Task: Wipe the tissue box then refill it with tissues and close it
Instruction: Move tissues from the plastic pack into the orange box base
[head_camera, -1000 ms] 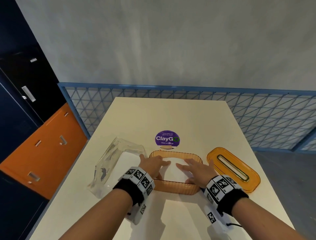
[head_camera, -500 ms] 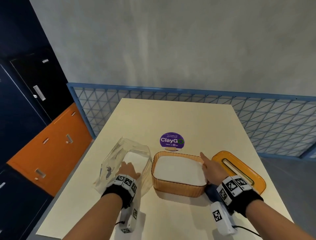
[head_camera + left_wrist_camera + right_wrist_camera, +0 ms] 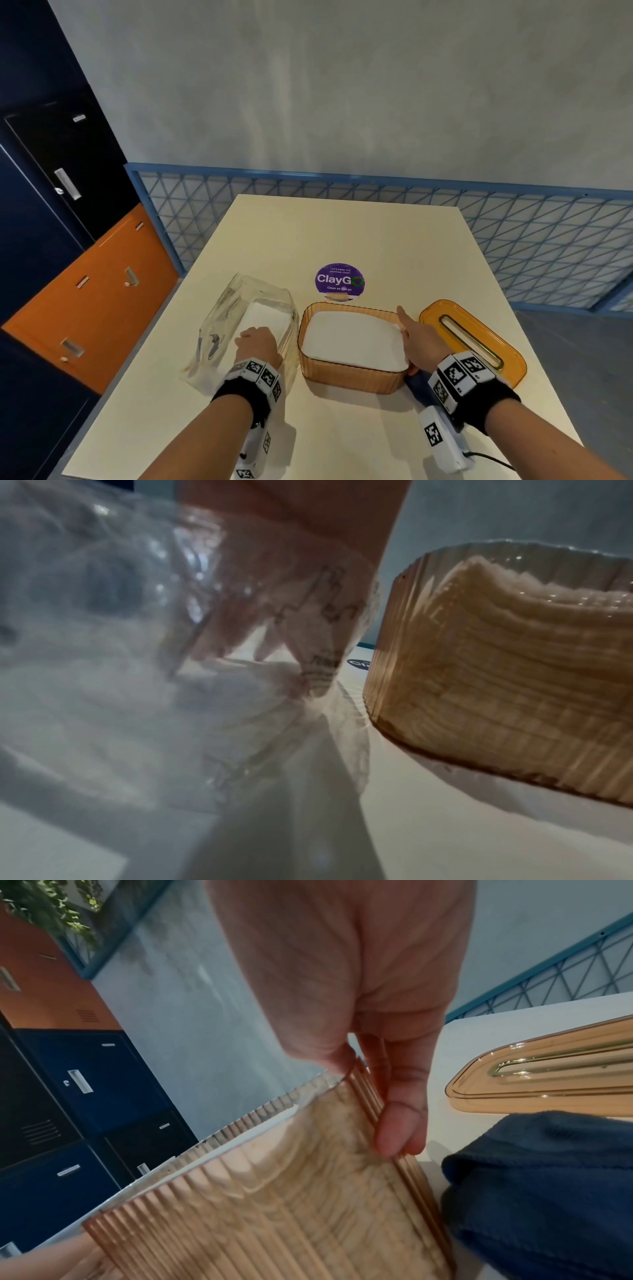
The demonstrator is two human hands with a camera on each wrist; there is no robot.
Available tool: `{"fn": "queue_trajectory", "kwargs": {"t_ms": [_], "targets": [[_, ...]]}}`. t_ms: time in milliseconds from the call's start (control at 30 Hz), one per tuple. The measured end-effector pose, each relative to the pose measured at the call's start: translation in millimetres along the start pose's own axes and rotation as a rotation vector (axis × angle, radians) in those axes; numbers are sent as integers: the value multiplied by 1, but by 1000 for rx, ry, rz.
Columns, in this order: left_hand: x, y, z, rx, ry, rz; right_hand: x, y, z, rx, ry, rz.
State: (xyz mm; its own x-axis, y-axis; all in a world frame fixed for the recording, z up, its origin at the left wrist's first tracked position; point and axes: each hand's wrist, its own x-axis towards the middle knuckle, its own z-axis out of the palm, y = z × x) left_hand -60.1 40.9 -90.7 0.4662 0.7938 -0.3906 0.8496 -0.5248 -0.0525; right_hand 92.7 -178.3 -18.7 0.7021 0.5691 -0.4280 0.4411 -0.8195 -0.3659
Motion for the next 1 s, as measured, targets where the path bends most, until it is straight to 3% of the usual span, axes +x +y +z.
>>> {"fn": "queue_trajectory", "kwargs": {"t_ms": [200,433,500,567,633,700,833,933,1000], "targets": [[-2,-4,0,59,80,45,3,1,1,-9,-13,5],[-10,-30,-39,-258,185,58,3,6,-14,-6,-65,-32],[-23,-32,-58,-376,308,73,3,4,-24,0,56,-88],[-42,-28,-75,-427,465,129,-1,-9,-35,161,187,-165],[-63,-18,-90,-487,602,202,-8,-33,-46,406,131,-215],[-80,-4,-98,-553,698,315,-19,-59,-57,662,-28,-220],[-95,20,-88,-589,764,658,-37,-90,-76,957,-241,-221],[-88,30,-69,-463,666,900,-35,-92,-80,846,-127,-251],[-89,30,-61,-643,531,926,-29,-87,-82,627,31,-276]]}}
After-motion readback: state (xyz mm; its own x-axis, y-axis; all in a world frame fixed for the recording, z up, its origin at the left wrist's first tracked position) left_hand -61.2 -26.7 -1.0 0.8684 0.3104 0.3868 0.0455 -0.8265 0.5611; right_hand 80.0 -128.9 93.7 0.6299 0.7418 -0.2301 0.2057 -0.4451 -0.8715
